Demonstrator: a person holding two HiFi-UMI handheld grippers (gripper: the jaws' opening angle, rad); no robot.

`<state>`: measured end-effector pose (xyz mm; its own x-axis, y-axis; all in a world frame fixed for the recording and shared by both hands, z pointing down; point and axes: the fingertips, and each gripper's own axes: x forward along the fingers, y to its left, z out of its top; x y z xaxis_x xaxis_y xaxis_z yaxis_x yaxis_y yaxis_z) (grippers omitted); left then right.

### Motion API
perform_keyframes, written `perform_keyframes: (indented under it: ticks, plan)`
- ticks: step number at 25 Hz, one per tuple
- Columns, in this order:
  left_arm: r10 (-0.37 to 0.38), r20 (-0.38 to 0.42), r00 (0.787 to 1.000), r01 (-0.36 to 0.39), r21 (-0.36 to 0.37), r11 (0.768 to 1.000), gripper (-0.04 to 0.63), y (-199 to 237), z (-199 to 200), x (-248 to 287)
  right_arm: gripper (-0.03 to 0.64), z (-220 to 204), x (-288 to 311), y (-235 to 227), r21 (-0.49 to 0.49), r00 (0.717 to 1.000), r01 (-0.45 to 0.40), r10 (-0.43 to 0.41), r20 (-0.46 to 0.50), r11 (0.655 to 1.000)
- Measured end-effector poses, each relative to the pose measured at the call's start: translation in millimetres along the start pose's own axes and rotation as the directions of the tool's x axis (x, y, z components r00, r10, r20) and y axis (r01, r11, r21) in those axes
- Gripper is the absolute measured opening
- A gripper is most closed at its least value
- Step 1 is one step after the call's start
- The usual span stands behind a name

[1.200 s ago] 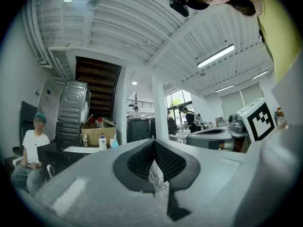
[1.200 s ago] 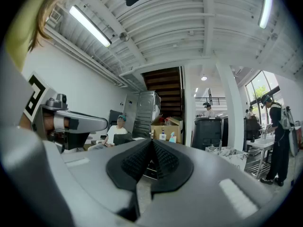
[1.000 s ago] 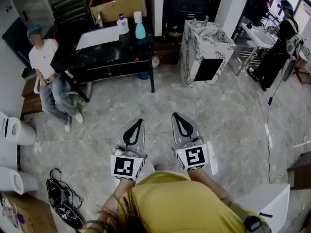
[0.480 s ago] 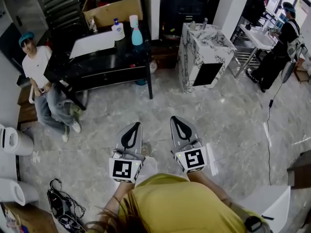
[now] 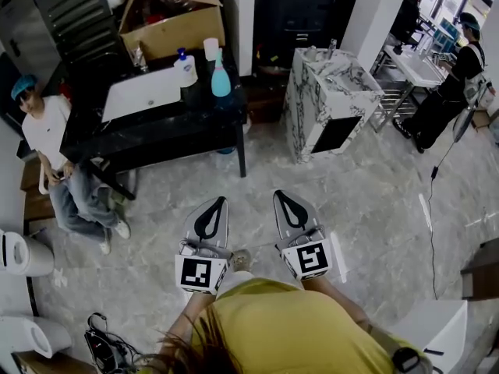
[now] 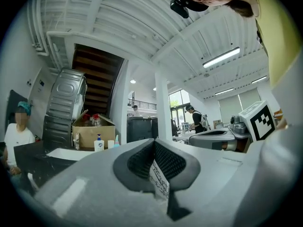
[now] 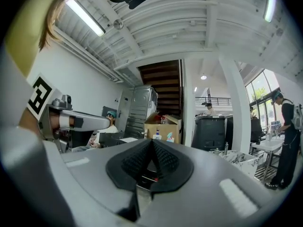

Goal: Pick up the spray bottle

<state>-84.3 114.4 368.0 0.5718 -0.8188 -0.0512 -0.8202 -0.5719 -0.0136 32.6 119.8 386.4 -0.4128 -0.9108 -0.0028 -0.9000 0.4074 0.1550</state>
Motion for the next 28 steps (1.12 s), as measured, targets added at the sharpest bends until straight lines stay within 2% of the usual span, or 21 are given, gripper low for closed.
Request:
perform_keyframes:
  ticks: [6,12,19,28]
  plan:
    - [-0.037,0.002,0.999,0.037,-0.006,0.999,0.006,44,-5,40,0.0,-3,53,-11,0.002,0.999,0.044,-0.044,-0.004,0.999]
    - [-0.052,-0.002,0.999,0.052,-0.025,0.998,0.006,66,-18,66,0.0,-11,85,-18,0.025,0.998,0.057,-0.056,-0.024,0.998]
    - [-0.064,-0.012,0.998,0.063,-0.025,0.998,0.006,83,-27,104,0.001,-15,127,-38,0.031,0.999,0.051,-0.051,-0.009,0.998]
    - [-0.046,-0.011,0.999,0.045,-0.029,0.999,0.008,122,-33,198,0.0,-36,216,-97,-0.009,1.0,-0.002,0.002,-0.002,1.0]
